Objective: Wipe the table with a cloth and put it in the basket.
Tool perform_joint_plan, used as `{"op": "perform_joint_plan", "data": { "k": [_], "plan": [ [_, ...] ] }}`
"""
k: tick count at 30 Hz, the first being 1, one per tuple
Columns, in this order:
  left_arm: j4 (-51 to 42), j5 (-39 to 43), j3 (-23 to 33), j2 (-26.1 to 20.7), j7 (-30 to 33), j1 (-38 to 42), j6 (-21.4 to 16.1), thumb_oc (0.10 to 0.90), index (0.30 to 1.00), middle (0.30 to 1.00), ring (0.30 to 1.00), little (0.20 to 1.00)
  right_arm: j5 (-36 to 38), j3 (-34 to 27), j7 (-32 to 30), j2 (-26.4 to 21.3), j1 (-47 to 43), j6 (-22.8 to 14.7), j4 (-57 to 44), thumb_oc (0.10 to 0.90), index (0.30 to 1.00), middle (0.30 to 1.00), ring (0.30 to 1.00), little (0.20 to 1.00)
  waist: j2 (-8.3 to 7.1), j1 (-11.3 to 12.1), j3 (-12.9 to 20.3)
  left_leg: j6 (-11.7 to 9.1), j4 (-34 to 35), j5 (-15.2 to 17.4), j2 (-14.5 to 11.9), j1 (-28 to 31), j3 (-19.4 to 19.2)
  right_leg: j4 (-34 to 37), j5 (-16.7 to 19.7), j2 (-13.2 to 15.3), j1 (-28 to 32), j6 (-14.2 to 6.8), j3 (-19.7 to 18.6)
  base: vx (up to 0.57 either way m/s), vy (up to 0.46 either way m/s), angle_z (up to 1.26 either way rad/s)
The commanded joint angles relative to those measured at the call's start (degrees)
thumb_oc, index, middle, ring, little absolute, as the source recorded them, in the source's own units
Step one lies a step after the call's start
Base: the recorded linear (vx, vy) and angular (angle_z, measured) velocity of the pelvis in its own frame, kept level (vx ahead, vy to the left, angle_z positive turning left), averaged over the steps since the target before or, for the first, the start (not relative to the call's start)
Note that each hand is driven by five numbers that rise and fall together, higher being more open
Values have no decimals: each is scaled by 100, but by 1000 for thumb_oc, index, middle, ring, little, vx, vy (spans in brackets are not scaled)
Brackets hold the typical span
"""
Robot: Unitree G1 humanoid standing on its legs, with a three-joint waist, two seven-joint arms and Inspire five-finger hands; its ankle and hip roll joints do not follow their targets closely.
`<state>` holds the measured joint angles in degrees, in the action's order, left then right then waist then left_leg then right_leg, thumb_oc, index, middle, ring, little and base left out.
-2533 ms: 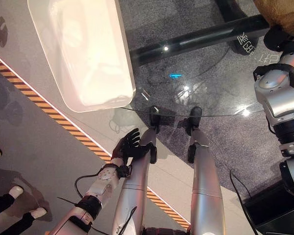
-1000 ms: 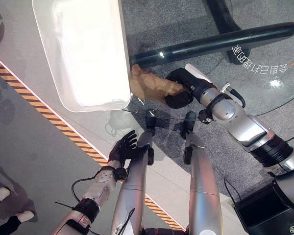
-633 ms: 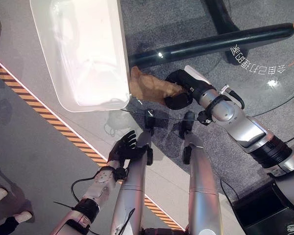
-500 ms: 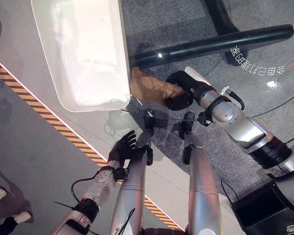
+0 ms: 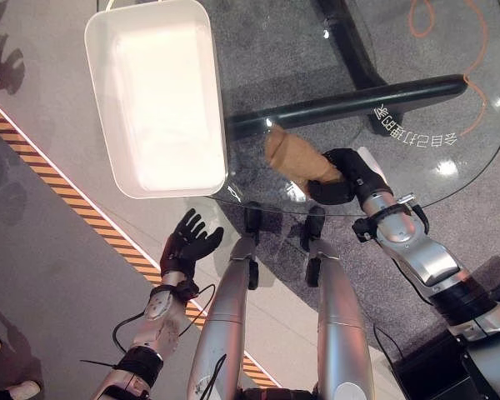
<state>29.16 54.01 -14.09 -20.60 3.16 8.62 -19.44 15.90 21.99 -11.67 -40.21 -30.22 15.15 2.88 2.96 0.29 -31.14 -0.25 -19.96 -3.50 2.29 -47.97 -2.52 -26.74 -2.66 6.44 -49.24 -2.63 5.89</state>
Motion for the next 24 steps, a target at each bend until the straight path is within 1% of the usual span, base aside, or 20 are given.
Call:
{"op": "perform_joint_plan", "data": {
  "k": [1,3,6,7,9,10,11,12,15,16,18,21,24],
  "plan": [
    [-675,447,206,48,-521,-625,-379,800,900,900,900,900,207,-452,-43,-30,-57,-912,-1257,100,300,300,300,200,114,149,135,109,-126,609,212,341,-198,243,54,-277,165,-64,251,-90,-48,0],
    [-1200,757,256,-28,-854,-790,-317,800,900,900,900,900,247,-640,-30,-5,213,-1056,-1392,100,300,300,300,200,106,142,135,111,-64,610,196,500,-202,289,38,-280,331,-50,273,-79,-62,-1],
    [-1535,967,249,-68,-1135,-867,-217,800,900,900,900,900,323,-746,-37,7,373,-1181,-1484,100,300,300,300,200,101,130,135,114,-27,598,186,583,-210,314,26,-298,430,-34,279,-41,-38,0],
    [-1762,1138,236,-96,-1406,-934,-63,800,900,900,900,900,412,-825,-30,16,512,-1293,-1544,100,300,300,300,200,98,119,135,122,3,596,186,673,-208,339,16,-300,529,-24,288,-41,-35,-3],
    [-1911,1367,219,-115,-1829,-1026,103,800,900,900,900,900,524,-905,14,46,648,-1445,-1592,100,300,300,300,200,99,103,135,126,23,600,177,746,-219,350,5,-304,602,-16,291,-42,-26,-2],
    [-2059,1511,176,-118,-2197,-1113,240,800,900,900,900,900,698,-975,100,70,770,-1595,-1654,100,300,300,300,200,96,81,135,133,44,605,168,835,-228,371,-5,-310,699,-1,287,-37,-18,-2],
    [-2122,1620,152,-115,-2406,-1168,308,800,900,900,900,900,835,-1015,169,82,833,-1706,-1693,100,300,300,300,200,95,70,135,136,53,608,164,871,-229,381,-7,-316,735,6,279,-40,-16,-3],
    [-2212,1796,127,-110,-2703,-1237,411,800,900,900,900,900,1063,-1056,291,110,900,-1862,-1752,100,300,300,300,200,96,58,135,138,70,612,160,927,-230,395,-10,-327,788,10,265,-26,-8,-5],
    [-2436,1993,91,-127,-3056,-1307,596,800,900,900,900,900,1397,-1083,577,187,959,-2080,-1846,100,300,300,300,200,91,41,135,146,94,623,155,1024,-239,435,-13,-336,889,13,252,-21,-9,-6],
    [-2592,2143,14,-151,-3308,-1344,657,800,900,900,900,900,1642,-1083,879,242,984,-2237,-1951,100,300,300,300,200,82,28,135,150,90,627,155,1052,-242,472,0,-344,940,18,236,-36,-21,-5],
    [-2719,2398,-124,-166,-3700,-1257,627,800,900,900,900,900,1983,-971,1409,308,949,-2462,-2144,100,300,300,300,200,59,-4,135,158,84,621,138,1050,-269,485,16,-363,942,18,202,-40,-19,-3],
    [-2908,2497,-275,-236,-3909,-1060,600,800,900,900,900,900,2223,-844,1865,352,811,-2641,-2271,100,300,300,300,200,33,-18,135,165,65,615,129,1012,-285,479,27,-386,917,12,180,-20,-14,-2],
    [-2998,2463,-400,-297,-3937,-861,578,800,900,900,900,900,2381,-752,2166,380,680,-2730,-2338,100,300,300,300,200,9,-30,135,171,57,604,120,972,-294,473,54,-410,873,1,147,0,0,0]
  ]
}}
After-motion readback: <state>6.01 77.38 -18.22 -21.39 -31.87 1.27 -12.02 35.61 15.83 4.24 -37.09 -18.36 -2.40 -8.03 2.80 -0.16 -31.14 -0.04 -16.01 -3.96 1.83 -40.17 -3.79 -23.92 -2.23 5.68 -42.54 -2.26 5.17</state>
